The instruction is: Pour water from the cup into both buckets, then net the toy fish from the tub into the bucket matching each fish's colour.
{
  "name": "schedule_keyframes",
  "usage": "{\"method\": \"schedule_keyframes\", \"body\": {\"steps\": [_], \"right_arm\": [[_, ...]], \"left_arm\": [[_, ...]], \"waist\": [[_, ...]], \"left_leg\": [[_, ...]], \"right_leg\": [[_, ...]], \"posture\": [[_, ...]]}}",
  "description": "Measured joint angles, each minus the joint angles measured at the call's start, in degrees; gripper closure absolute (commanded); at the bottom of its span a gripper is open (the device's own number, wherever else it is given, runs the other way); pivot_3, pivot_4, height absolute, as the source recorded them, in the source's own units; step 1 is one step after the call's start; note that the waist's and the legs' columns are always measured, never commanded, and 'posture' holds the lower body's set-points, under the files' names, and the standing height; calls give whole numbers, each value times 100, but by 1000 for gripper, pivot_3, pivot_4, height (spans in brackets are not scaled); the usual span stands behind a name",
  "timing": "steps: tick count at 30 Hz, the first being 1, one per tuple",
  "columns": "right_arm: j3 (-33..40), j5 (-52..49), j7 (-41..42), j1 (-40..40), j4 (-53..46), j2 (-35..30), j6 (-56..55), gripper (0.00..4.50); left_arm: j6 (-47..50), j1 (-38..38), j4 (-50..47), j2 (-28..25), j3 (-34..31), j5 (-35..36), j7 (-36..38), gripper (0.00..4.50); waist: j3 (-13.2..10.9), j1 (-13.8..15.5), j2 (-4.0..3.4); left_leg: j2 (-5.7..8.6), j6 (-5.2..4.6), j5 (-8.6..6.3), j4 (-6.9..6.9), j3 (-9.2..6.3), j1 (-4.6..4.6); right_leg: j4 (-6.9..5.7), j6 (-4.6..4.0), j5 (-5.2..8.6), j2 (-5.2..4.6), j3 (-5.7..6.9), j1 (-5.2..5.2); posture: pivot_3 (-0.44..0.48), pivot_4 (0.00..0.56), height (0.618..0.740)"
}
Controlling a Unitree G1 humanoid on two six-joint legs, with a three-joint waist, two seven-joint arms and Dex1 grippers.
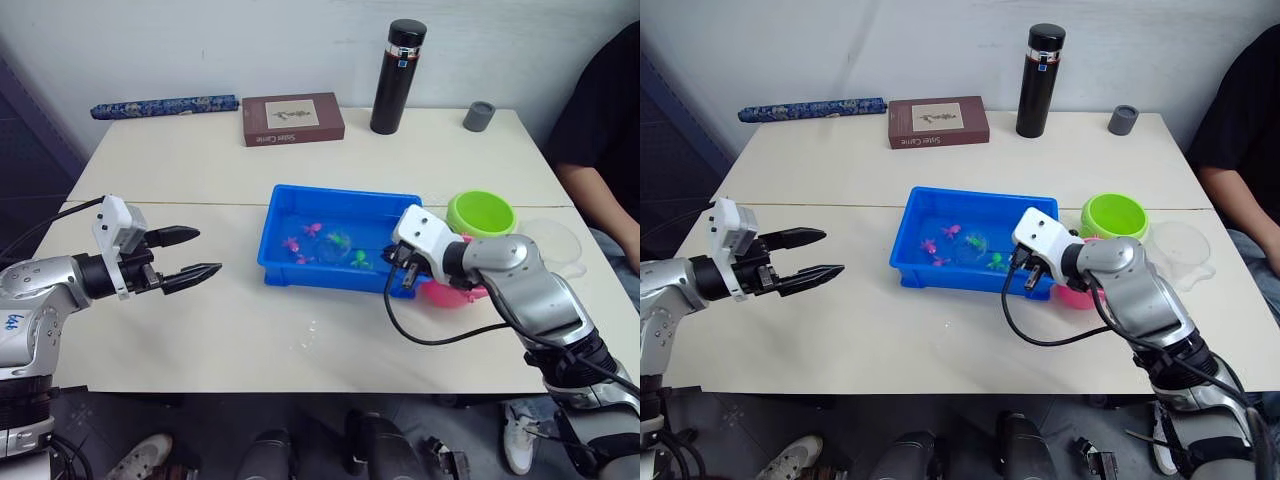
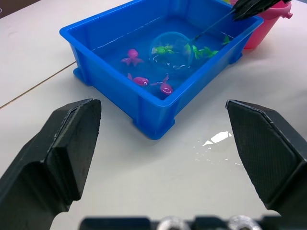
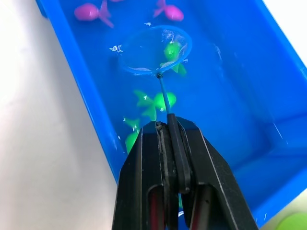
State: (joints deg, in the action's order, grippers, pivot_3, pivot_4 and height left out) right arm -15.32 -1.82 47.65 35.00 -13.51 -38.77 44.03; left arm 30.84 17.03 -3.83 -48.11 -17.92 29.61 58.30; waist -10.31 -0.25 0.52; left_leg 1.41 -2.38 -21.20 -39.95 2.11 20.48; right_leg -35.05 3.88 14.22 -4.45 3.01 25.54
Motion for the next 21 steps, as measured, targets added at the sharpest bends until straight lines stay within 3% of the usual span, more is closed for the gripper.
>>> {"method": "schedule_keyframes", "body": {"steps": [8,21], "right_arm": [[-213,-2,25,-17,0,89,-30,4500],[-249,-172,-158,17,8,1014,241,4500]], "left_arm": [[0,-102,-2,0,0,0,7,17],[29,-209,-28,-108,-21,10,-1,17]], "waist": [[0,-5,0],[0,-11,-1]], "left_leg": [[-1,0,0,2,0,0],[-2,1,-1,2,0,0]], "right_leg": [[1,0,0,0,0,1],[0,-1,1,0,0,1]], "posture": [[0,150,740],[0,150,740]]}}
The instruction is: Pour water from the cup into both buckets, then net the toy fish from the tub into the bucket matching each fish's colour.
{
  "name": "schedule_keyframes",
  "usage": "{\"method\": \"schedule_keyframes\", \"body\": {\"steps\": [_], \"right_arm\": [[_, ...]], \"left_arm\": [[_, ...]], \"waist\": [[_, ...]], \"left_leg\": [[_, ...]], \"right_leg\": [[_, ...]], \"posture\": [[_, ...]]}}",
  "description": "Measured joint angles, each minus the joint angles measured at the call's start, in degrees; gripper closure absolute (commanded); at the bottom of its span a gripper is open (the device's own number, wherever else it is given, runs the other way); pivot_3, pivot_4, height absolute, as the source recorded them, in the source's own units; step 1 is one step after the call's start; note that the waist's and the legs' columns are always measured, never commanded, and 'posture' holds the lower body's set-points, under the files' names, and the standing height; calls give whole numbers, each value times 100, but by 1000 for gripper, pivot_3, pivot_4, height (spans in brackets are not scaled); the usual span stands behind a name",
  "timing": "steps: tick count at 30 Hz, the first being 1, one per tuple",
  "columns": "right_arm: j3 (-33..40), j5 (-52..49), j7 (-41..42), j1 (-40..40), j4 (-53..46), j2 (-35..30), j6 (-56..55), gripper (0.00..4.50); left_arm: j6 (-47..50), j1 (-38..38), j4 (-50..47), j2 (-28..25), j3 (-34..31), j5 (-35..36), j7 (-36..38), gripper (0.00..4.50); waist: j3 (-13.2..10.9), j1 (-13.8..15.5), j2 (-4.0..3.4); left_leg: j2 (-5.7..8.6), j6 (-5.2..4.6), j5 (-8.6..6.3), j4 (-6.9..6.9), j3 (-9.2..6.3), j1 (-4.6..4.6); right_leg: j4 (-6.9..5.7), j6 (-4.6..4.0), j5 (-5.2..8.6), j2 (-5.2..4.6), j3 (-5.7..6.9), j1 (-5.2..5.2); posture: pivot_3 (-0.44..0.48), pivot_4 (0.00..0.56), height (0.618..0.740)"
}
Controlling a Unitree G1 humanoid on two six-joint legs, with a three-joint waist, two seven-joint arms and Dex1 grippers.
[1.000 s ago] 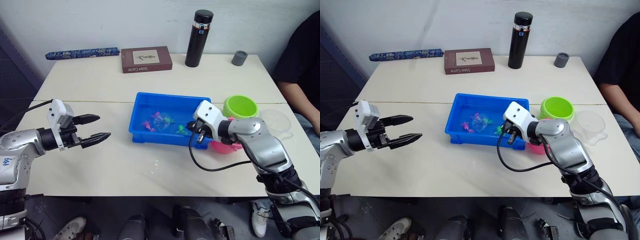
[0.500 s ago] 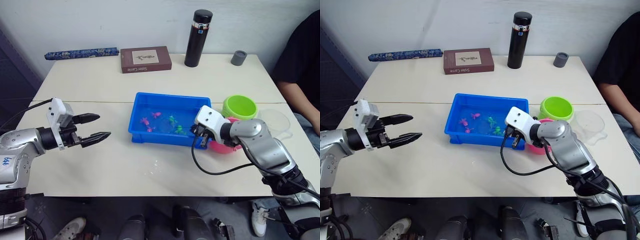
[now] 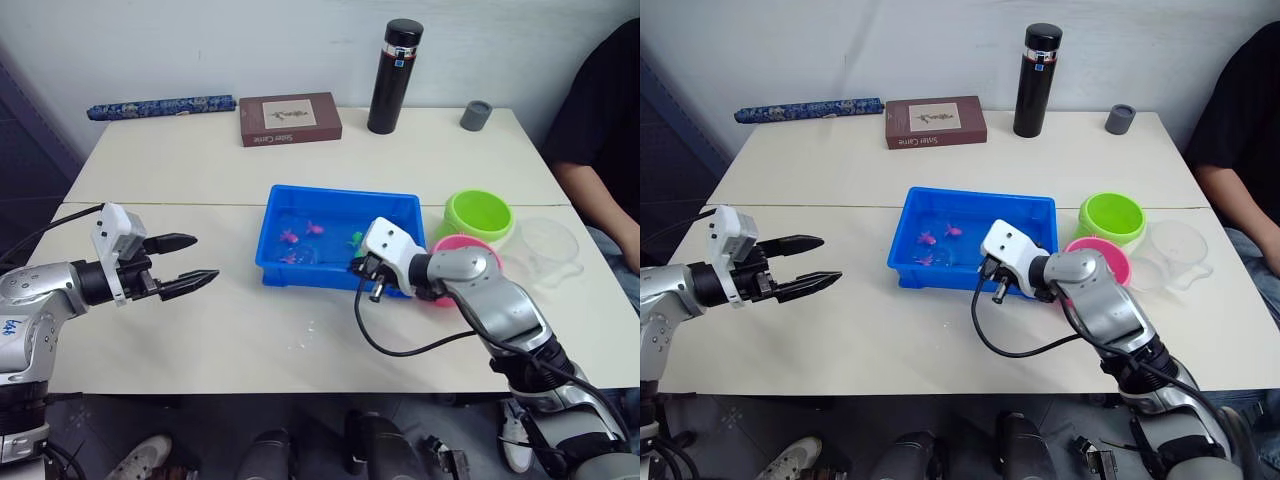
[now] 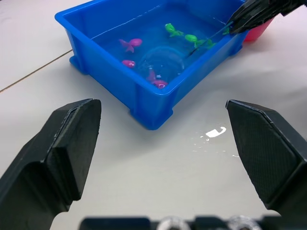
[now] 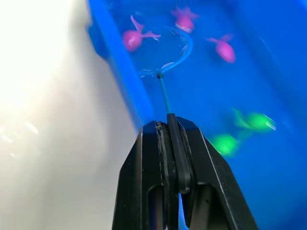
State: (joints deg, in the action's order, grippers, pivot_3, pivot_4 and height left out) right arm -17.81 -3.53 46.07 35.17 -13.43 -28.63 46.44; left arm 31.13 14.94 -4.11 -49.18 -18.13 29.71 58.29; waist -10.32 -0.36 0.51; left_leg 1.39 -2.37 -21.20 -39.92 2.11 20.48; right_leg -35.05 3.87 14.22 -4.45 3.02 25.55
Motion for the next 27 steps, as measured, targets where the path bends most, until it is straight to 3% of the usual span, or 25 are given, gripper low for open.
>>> {"method": "schedule_keyframes", "body": {"steps": [9,27], "right_arm": [[314,-476,-186,35,1,321,718,4500],[974,-1003,-307,200,66,-132,983,4500]], "left_arm": [[1,3,-3,-19,-64,30,-4,17],[-58,342,48,-23,18,30,123,17]], "waist": [[-1,-11,-1],[-1,5,-2]], "left_leg": [[0,0,-1,4,0,0],[0,-1,-2,12,1,1]], "right_leg": [[1,-1,0,0,0,1],[11,-1,1,0,0,2]], "posture": [[0,150,740],[0,150,740]]}}
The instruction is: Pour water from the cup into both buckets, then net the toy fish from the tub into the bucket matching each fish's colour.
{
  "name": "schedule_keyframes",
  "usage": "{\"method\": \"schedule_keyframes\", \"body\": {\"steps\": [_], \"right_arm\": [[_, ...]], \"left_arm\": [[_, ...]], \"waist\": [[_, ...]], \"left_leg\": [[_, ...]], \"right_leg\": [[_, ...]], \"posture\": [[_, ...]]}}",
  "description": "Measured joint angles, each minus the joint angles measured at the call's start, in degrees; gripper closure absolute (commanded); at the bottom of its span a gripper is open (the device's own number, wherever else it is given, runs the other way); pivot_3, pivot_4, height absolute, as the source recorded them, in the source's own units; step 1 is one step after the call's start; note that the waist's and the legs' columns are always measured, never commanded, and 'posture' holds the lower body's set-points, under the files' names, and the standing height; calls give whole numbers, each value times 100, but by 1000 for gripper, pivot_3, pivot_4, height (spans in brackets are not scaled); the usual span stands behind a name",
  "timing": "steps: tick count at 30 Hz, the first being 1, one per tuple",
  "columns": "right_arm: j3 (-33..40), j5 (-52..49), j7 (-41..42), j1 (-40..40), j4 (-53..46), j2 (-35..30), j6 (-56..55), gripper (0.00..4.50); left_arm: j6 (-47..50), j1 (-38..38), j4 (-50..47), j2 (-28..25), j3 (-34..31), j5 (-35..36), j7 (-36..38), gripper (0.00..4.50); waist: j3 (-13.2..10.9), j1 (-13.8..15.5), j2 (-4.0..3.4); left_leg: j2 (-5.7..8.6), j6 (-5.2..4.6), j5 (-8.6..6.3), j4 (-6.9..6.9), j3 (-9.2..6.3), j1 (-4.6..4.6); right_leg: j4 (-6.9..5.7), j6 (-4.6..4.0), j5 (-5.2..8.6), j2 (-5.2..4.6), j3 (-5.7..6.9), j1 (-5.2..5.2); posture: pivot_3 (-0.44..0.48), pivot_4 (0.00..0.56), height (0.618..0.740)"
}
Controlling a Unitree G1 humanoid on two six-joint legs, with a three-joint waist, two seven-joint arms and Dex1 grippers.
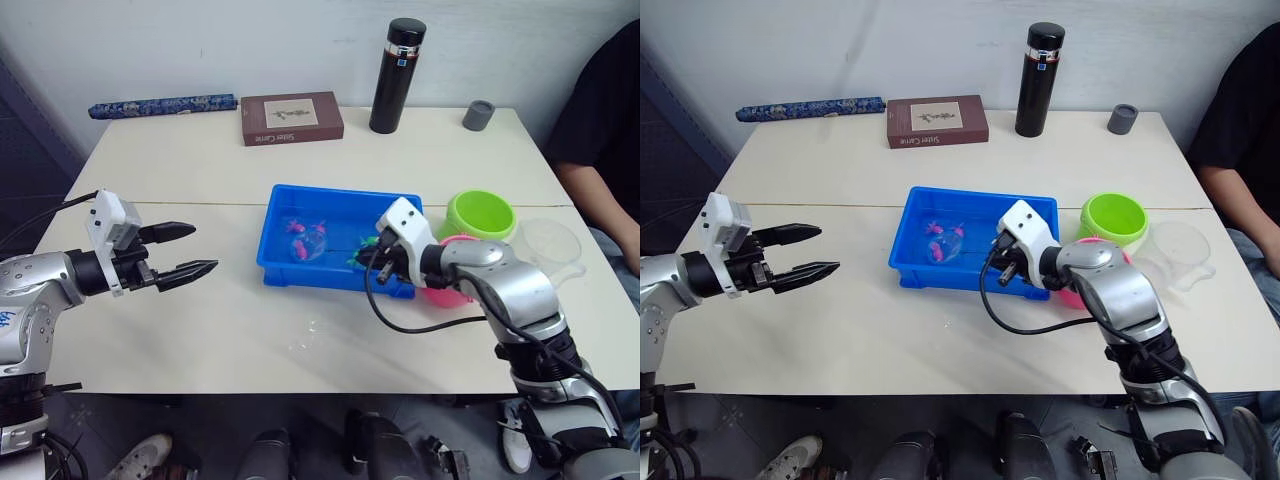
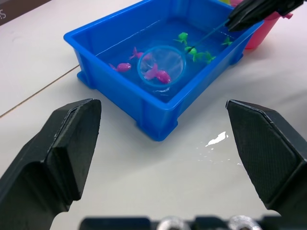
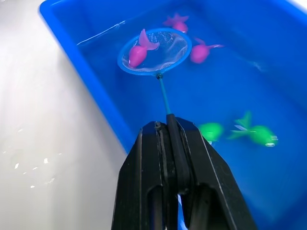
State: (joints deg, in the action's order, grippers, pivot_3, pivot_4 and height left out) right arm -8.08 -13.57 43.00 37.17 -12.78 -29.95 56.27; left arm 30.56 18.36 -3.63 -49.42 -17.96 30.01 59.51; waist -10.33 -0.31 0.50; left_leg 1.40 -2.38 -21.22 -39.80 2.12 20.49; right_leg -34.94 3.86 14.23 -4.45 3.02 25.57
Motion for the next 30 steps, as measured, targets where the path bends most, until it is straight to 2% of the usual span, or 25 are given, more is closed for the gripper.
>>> {"method": "schedule_keyframes", "body": {"steps": [14,18,23,26,30], "right_arm": [[657,-858,365,-367,-507,-676,18,4500],[1240,-1346,588,-538,-843,-1154,174,4500],[2214,-1788,819,-1180,-1300,-2029,331,4500],[2694,-1954,875,-1482,-1452,-2304,448,4500],[3820,-2097,880,-2265,-1709,-2687,659,4500]], "left_arm": [[-176,551,276,9,477,-30,266,17],[-209,881,455,93,726,-47,418,17],[-362,1458,718,323,1147,-124,687,17],[-437,1653,867,435,1306,-143,805,17],[-629,1963,1278,676,1573,-292,972,17]], "waist": [[0,10,0],[-1,44,-1],[-1,70,-1],[-1,72,-1],[-1,72,-1]], "left_leg": [[0,0,0,11,0,1],[0,-1,0,10,-2,2],[0,-4,-1,11,-2,5],[0,-4,-1,11,-1,5],[-1,-4,-1,10,1,4]], "right_leg": [[9,0,0,0,1,1],[12,0,0,0,4,-1],[19,2,-1,0,5,-2],[19,2,-1,0,5,-2],[17,3,-2,3,4,-3]], "posture": [[0,150,740],[0,150,740],[0,150,740],[0,150,740],[0,150,740]]}}
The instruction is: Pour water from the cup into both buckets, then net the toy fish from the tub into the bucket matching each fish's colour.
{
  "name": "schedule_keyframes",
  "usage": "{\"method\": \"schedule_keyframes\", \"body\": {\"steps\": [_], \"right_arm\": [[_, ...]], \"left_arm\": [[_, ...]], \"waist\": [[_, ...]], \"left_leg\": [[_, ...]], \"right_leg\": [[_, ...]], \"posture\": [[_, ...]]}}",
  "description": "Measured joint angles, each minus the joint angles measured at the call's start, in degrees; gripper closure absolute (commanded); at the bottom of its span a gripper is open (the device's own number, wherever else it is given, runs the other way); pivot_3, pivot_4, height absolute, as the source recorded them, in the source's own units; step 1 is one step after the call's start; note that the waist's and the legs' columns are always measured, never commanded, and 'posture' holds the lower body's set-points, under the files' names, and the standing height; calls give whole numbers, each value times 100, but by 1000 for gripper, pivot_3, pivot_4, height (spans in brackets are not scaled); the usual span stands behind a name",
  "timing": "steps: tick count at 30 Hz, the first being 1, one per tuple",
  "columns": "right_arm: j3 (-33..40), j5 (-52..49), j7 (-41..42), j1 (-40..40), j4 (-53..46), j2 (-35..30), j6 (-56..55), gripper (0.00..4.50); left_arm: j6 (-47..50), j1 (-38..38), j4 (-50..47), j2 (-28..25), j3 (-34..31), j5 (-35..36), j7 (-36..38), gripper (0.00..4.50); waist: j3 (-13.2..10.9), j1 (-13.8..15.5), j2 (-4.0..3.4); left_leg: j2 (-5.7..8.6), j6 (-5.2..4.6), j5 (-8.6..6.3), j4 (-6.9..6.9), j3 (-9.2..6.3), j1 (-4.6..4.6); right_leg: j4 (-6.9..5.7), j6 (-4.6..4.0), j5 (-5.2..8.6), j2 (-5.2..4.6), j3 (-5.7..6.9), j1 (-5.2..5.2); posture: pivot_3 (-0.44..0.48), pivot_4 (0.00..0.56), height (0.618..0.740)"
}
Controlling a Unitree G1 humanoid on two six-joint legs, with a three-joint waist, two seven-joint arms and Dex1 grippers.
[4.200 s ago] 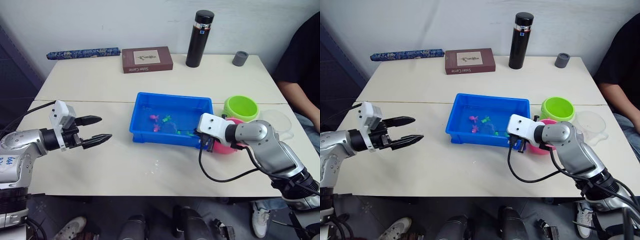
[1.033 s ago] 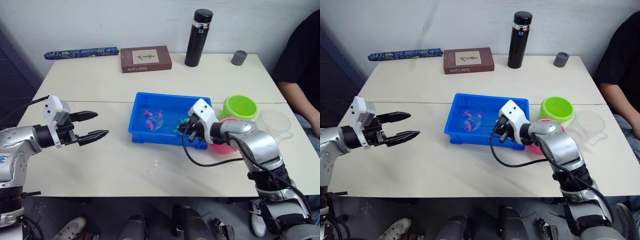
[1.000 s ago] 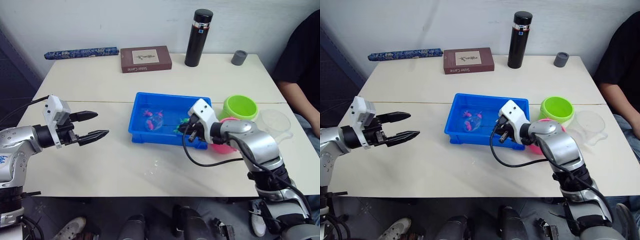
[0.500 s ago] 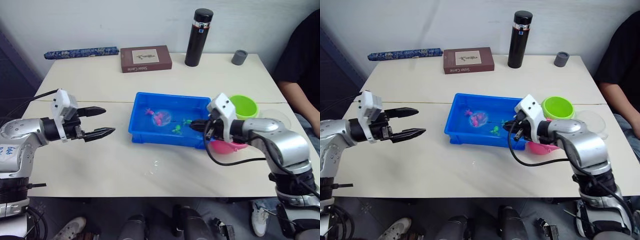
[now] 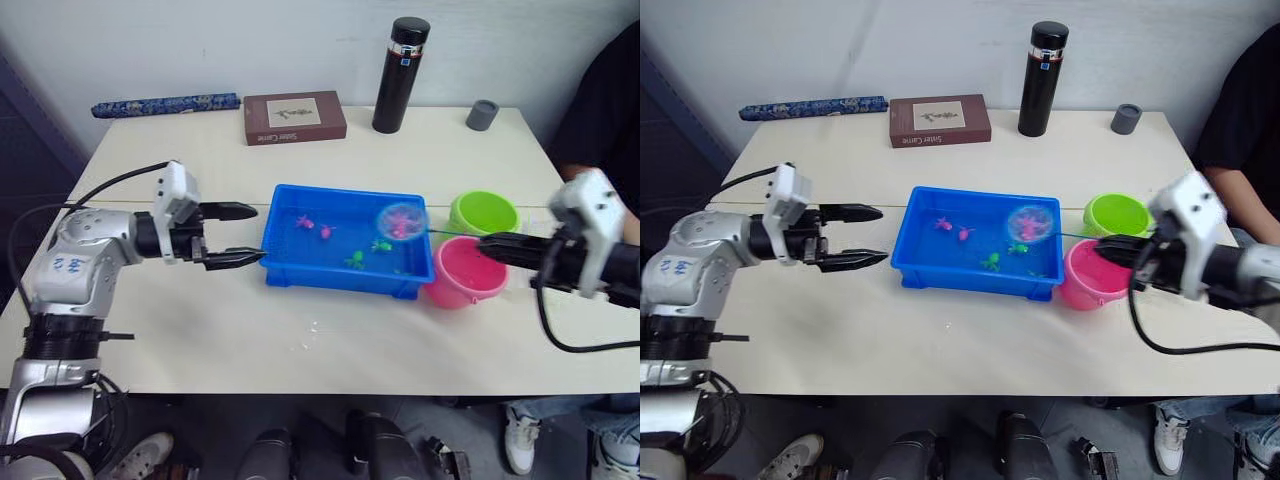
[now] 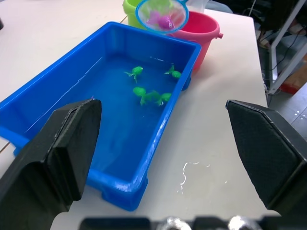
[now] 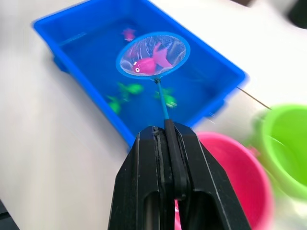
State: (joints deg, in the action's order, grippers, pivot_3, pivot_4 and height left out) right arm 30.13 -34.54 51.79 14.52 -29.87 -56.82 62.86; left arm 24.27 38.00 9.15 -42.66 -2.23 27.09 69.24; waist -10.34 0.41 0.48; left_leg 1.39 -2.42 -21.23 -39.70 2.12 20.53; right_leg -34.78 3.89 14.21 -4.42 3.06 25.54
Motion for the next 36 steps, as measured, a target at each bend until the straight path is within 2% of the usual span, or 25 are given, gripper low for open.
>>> {"method": "schedule_keyframes", "body": {"steps": [7,14,19,22,28,36], "right_arm": [[1682,99,-3,-1462,-378,-151,223,4500],[2502,385,1,-2750,-855,57,3,4500],[2482,1001,-87,-3502,-1187,100,-659,4500],[2091,1744,-389,-3845,-1321,86,-1401,4500],[1308,2965,-771,-4043,-1364,81,-2694,4500],[1131,4205,-696,-4265,-1271,-81,-4010,4500]], "left_arm": [[-486,716,971,425,324,-282,409,17],[-900,1144,1720,675,456,-544,724,17],[-1109,1357,2118,851,505,-718,849,17],[-1231,1487,2368,932,506,-786,913,17],[-1365,1578,2605,1039,506,-908,1014,17],[-1402,1578,2734,1044,504,-937,1043,17]], "waist": [[0,122,0],[0,116,0],[0,110,1],[0,109,1],[0,109,1],[0,111,1]], "left_leg": [[2,-1,0,-17,2,1],[3,-3,0,-20,3,1],[4,-3,0,-24,7,-1],[5,-3,0,-25,9,-1],[6,-3,1,-27,11,-1],[7,-5,1,-33,12,-1]], "right_leg": [[-6,7,-4,2,-1,-6],[-6,11,-6,5,-3,-8],[-11,14,-7,8,-6,-8],[-12,14,-7,10,-7,-8],[-14,14,-8,15,-7,-8],[-16,15,-8,18,-9,-10]], "posture": [[0,150,740],[0,150,740],[0,150,740],[0,150,740],[0,150,740],[0,150,740]]}}
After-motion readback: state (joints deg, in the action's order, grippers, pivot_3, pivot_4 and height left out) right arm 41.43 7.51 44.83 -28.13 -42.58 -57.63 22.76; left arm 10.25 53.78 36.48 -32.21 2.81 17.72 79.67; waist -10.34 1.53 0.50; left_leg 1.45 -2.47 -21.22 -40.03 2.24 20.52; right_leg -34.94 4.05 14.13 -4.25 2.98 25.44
